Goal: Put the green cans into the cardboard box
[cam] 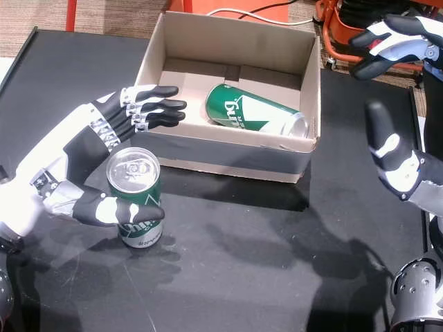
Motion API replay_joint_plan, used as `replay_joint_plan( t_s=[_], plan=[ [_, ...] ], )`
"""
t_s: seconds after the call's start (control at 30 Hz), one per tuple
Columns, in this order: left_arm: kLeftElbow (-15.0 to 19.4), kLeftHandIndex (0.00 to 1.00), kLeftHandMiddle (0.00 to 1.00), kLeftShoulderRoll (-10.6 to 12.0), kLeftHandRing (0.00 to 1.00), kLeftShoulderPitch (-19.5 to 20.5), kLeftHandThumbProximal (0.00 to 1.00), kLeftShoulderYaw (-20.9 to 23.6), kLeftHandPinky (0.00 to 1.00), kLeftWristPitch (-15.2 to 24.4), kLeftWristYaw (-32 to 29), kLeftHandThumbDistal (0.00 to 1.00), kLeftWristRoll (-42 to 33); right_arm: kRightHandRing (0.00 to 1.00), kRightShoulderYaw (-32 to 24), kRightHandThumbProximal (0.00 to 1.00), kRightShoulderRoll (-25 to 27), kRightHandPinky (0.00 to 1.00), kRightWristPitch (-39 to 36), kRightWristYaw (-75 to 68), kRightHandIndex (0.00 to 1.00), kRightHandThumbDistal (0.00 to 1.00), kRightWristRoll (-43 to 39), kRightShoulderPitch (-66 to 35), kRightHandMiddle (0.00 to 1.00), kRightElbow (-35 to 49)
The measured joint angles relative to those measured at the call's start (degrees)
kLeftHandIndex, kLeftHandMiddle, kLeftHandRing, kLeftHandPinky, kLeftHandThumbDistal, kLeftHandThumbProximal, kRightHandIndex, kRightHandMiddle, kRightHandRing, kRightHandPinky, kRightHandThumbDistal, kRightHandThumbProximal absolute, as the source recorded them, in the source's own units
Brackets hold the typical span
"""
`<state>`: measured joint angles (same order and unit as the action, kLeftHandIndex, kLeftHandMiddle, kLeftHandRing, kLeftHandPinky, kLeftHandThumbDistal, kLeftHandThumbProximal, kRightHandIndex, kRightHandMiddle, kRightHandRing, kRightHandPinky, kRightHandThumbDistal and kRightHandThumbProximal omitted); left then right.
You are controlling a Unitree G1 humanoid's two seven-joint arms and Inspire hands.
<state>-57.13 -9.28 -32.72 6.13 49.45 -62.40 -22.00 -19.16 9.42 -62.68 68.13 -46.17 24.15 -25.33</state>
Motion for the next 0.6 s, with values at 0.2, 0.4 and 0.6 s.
replay_joint_plan(
  t_s=[0.2, 0.4, 0.6],
  plan=[
    [0.0, 0.83, 0.81, 0.0, 0.84, 0.0, 0.0, 0.1, 0.86, 0.5, 0.0, 0.94, 0.0, 0.45, 0.1, 0.61, 0.0, 0.71, 1.0, -2.2, 0.5, 0.68, 1.0, -0.4, 0.4, 2.1],
    [-0.2, 0.78, 0.8, 0.2, 0.83, 0.0, 0.0, 0.1, 0.85, 0.5, 0.0, 0.92, 0.1, 0.46, 0.4, 0.65, 0.0, 0.75, 1.0, -3.4, 0.49, 0.7, 1.5, -0.7, 0.41, 3.0],
    [-2.4, 0.78, 0.79, 2.0, 0.83, 0.0, 0.0, 0.4, 0.83, -0.2, -0.8, 0.95, 0.0, 0.49, 0.1, 0.63, 0.0, 0.78, 0.1, 0.7, 0.49, 0.68, -1.0, -0.1, 0.41, 2.3]
  ],
)
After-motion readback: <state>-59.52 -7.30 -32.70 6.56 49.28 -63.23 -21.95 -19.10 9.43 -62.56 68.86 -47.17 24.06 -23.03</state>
